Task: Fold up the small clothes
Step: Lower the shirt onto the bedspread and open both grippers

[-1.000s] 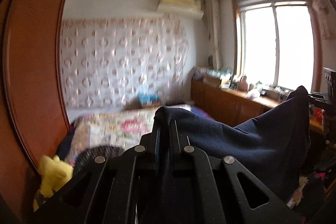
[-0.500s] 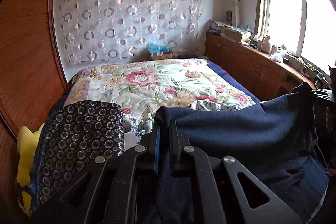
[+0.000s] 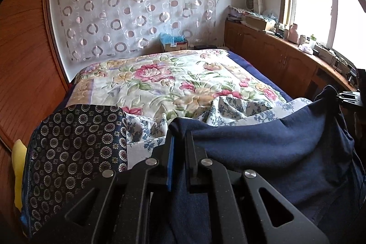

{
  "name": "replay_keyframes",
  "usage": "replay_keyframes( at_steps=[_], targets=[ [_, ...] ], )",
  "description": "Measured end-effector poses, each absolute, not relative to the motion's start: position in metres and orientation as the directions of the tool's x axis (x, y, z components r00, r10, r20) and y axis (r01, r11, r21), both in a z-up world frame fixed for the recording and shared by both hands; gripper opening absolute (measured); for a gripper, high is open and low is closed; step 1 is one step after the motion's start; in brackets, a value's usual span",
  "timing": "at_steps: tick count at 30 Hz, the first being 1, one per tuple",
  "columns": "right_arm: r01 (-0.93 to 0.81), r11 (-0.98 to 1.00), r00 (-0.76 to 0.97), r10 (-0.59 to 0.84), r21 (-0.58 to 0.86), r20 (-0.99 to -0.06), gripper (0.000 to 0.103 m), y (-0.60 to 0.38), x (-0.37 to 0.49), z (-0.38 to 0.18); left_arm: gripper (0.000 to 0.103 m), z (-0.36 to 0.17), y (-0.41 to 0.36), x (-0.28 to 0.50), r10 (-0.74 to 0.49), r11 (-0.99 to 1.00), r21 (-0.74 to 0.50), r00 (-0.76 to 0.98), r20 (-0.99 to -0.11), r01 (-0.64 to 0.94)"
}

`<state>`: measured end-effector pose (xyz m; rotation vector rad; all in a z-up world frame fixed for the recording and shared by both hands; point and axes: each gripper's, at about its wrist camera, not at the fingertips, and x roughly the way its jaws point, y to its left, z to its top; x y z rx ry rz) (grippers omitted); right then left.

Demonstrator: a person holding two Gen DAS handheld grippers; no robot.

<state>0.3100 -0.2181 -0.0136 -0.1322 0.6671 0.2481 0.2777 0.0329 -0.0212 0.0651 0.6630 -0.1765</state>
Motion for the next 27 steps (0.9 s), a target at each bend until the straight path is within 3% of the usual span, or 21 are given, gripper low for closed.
replay_keyframes(
  at_steps=[6, 8, 10, 12, 14, 17, 27],
  targets=[
    [-0.266, 0.963, 0.749, 0.182, -0.039, -0.637, 0.009, -0.221, 0.297, -0.017, 0.013, -0.018, 0.031, 0.282, -0.115, 0.984, 0.034, 0.773, -0.624, 0.174],
    [-0.262, 0.964, 0.743, 0.179, -0.035, -0.645, 0.017, -0.219, 0.298, -0.019, 0.032, -0.016, 0.033, 0.277, -0.135, 0.982, 0.02, 0.772, -0.621, 0.188],
    [-0.258, 0.965, 0.744, 0.175, -0.036, -0.645, 0.022, -0.218, 0.296, -0.017, 0.043, -0.015, 0.034, 0.27, -0.153, 0.981, 0.002, 0.771, -0.618, 0.196],
    [-0.258, 0.965, 0.75, 0.176, -0.037, -0.638, 0.031, -0.217, 0.291, -0.015, 0.048, -0.015, 0.035, 0.26, -0.169, 0.978, -0.011, 0.764, -0.623, 0.207],
    [-0.25, 0.967, 0.756, 0.168, -0.041, -0.632, 0.047, -0.218, 0.284, -0.013, 0.065, -0.019, 0.033, 0.248, -0.186, 0.975, -0.024, 0.751, -0.634, 0.221],
    [-0.255, 0.966, 0.761, 0.176, -0.038, -0.625, 0.052, -0.219, 0.268, -0.012, 0.076, -0.023, 0.03, 0.226, -0.213, 0.97, -0.047, 0.739, -0.639, 0.24],
    [-0.243, 0.97, 0.753, 0.172, -0.025, -0.635, 0.052, -0.226, 0.196, -0.021, 0.078, -0.05, 0.014, 0.162, -0.246, 0.963, -0.088, 0.702, -0.668, 0.254]
  ],
)
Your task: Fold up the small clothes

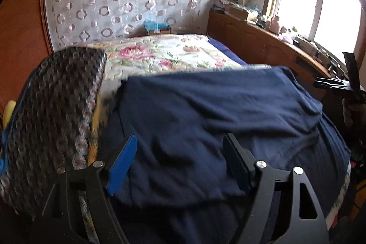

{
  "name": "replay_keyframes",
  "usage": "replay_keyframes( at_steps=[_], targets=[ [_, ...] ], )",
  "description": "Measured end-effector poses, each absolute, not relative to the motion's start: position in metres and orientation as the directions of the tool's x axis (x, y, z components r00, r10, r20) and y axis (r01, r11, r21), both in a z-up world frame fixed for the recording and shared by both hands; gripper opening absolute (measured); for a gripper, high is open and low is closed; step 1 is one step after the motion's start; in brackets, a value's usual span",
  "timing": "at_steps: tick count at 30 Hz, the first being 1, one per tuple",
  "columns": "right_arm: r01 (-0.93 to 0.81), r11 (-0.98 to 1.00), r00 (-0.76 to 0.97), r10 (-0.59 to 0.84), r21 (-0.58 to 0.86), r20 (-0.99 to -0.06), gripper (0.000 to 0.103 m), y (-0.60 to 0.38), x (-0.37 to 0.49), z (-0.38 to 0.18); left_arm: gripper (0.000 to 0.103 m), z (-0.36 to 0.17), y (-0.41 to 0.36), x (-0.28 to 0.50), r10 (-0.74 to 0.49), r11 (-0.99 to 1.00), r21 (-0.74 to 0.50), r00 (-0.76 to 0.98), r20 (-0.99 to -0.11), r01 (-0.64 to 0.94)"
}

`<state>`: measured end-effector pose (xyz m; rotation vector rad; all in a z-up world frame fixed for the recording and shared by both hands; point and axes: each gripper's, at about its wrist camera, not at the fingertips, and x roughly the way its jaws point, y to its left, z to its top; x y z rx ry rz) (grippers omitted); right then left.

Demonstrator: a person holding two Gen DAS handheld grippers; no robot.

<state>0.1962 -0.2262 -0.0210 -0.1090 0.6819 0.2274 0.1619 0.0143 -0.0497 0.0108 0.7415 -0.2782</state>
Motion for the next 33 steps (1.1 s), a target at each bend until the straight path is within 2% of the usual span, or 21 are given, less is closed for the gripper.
replay_keyframes(
  at_steps=[13, 22, 33],
  targets=[
    [-0.212, 0.975, 0.708, 0.196, 0.061, -0.678, 0.052, -0.238, 0.133, -0.043, 0.078, -0.072, 0.016, 0.122, -0.215, 0.972, -0.087, 0.668, -0.713, 0.219],
    [-0.173, 0.97, 0.683, 0.241, 0.168, -0.689, 0.052, -0.243, 0.147, -0.045, 0.078, -0.076, 0.03, 0.113, -0.184, 0.979, -0.076, 0.673, -0.716, 0.187],
    [-0.154, 0.982, 0.693, 0.187, 0.11, -0.696, 0.053, -0.223, 0.157, -0.057, 0.078, -0.086, 0.04, 0.12, -0.18, 0.983, -0.107, 0.651, -0.737, 0.151]
  ],
)
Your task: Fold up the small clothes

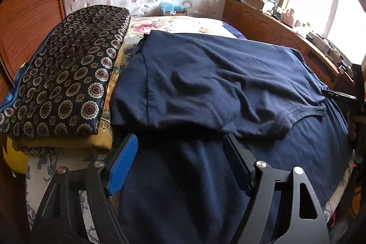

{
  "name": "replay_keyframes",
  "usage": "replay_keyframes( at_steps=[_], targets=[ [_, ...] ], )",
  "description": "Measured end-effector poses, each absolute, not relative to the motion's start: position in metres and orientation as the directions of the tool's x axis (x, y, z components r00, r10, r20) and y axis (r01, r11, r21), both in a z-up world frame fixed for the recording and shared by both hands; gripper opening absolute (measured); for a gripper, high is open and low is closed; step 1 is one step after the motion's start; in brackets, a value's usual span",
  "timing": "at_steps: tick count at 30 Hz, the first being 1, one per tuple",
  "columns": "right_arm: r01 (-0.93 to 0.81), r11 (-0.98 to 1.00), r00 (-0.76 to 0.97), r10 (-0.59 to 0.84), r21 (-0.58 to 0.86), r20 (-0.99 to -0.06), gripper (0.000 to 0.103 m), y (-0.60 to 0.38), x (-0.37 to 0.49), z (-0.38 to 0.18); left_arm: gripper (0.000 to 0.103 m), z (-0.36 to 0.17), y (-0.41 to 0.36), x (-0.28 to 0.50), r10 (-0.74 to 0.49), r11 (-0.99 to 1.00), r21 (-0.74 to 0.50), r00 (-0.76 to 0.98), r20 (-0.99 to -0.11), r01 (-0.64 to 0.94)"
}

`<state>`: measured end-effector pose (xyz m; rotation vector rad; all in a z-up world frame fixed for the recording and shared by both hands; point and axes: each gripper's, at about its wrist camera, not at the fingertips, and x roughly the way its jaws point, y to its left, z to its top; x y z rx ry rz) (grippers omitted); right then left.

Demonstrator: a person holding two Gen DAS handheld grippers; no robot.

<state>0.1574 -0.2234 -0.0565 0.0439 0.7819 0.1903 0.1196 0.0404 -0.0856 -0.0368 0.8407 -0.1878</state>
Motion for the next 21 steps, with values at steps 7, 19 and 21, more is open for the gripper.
replay_keyframes(
  at_steps=[7, 19, 21],
  targets=[
    [-0.152, 0.981, 0.698, 0.192, 0.119, -0.69, 0.053, -0.225, 0.154, -0.059, 0.074, -0.085, 0.042, 0.134, -0.234, 0.972, -0.197, 0.626, -0.744, 0.13],
    [-0.152, 0.985, 0.698, 0.162, 0.076, -0.697, 0.053, -0.22, 0.155, -0.057, 0.047, -0.088, 0.043, 0.147, -0.227, 0.972, -0.216, 0.623, -0.748, 0.095],
    [-0.153, 0.986, 0.698, 0.161, 0.074, -0.697, 0.053, -0.221, 0.155, -0.058, 0.047, -0.09, 0.045, 0.15, -0.216, 0.974, -0.21, 0.619, -0.755, 0.083]
  ],
)
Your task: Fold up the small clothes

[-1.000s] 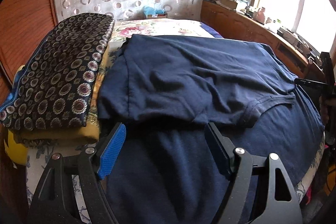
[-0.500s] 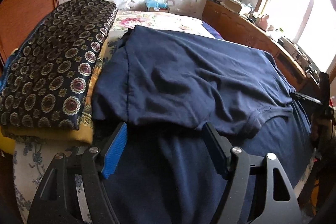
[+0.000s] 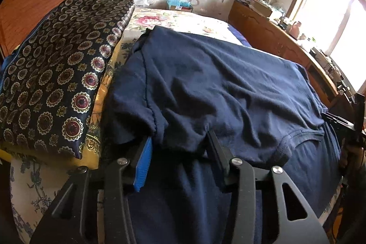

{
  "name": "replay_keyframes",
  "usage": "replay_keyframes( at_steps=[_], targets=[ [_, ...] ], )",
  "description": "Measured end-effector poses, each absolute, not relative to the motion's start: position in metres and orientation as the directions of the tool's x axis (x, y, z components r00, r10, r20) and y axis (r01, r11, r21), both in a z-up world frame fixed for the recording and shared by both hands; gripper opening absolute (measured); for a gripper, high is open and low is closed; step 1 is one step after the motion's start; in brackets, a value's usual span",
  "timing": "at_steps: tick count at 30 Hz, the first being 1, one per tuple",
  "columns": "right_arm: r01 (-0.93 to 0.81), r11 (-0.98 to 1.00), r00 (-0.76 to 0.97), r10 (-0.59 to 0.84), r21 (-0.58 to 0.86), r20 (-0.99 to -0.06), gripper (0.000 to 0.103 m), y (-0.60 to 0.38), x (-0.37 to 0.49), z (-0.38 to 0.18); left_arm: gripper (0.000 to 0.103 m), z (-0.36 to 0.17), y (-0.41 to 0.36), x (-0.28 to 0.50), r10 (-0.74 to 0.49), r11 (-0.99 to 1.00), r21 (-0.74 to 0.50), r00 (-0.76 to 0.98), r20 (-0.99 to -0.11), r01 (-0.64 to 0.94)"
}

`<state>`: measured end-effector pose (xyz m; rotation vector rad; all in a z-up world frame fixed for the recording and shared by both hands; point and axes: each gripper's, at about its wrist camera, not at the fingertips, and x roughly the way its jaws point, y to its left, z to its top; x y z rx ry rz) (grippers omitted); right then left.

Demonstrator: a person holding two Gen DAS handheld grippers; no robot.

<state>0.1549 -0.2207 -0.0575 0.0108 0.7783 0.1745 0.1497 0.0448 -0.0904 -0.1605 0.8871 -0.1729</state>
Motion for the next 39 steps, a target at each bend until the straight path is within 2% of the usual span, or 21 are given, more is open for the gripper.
replay_keyframes(
  at_steps=[4, 6, 7, 8, 9, 10, 11, 13, 23, 27, 39],
  targets=[
    [-0.153, 0.986, 0.698, 0.154, 0.064, -0.699, 0.053, -0.22, 0.156, -0.058, 0.047, -0.092, 0.047, 0.152, -0.214, 0.974, -0.213, 0.623, -0.752, 0.076],
    [-0.155, 0.986, 0.698, 0.152, 0.06, -0.7, 0.053, -0.222, 0.156, -0.058, 0.033, -0.092, 0.046, 0.152, -0.208, 0.977, -0.197, 0.624, -0.753, 0.087],
    [-0.156, 0.986, 0.698, 0.153, 0.06, -0.7, 0.053, -0.222, 0.156, -0.057, 0.016, -0.092, 0.045, 0.152, -0.202, 0.978, -0.186, 0.625, -0.754, 0.092],
    [-0.157, 0.986, 0.697, 0.156, 0.063, -0.7, 0.052, -0.223, 0.156, -0.057, 0.012, -0.091, 0.044, 0.151, -0.209, 0.977, -0.184, 0.623, -0.754, 0.105],
    [-0.158, 0.985, 0.697, 0.157, 0.064, -0.7, 0.047, -0.225, 0.156, -0.056, 0.01, -0.089, 0.042, 0.15, -0.215, 0.976, -0.181, 0.628, -0.748, 0.118],
    [-0.174, 0.982, 0.694, 0.171, 0.067, -0.7, 0.026, -0.225, 0.157, -0.054, 0.01, -0.085, 0.041, 0.149, -0.215, 0.976, -0.175, 0.638, -0.739, 0.126],
    [-0.198, 0.977, 0.69, 0.193, 0.075, -0.698, 0.01, -0.224, 0.157, -0.052, 0.009, -0.08, 0.041, 0.147, -0.219, 0.976, -0.174, 0.653, -0.725, 0.134],
    [-0.208, 0.976, 0.7, 0.197, 0.067, -0.686, 0.005, -0.223, 0.155, -0.047, 0.009, -0.069, 0.041, 0.141, -0.231, 0.973, -0.185, 0.681, -0.695, 0.141],
    [-0.272, 0.957, 0.795, 0.282, 0.098, -0.537, 0.004, -0.229, 0.109, -0.001, 0.008, -0.019, 0.044, 0.104, -0.242, 0.97, -0.164, 0.777, -0.582, 0.179],
    [-0.282, 0.954, 0.813, 0.291, 0.096, -0.504, 0.004, -0.236, 0.079, 0.01, 0.008, -0.014, 0.052, 0.087, -0.256, 0.966, -0.175, 0.784, -0.565, 0.189],
    [-0.312, 0.948, 0.785, 0.295, 0.063, -0.544, 0.004, -0.243, 0.014, 0.003, 0.008, -0.017, 0.06, 0.04, -0.264, 0.965, -0.155, 0.775, -0.574, 0.214]
  ],
)
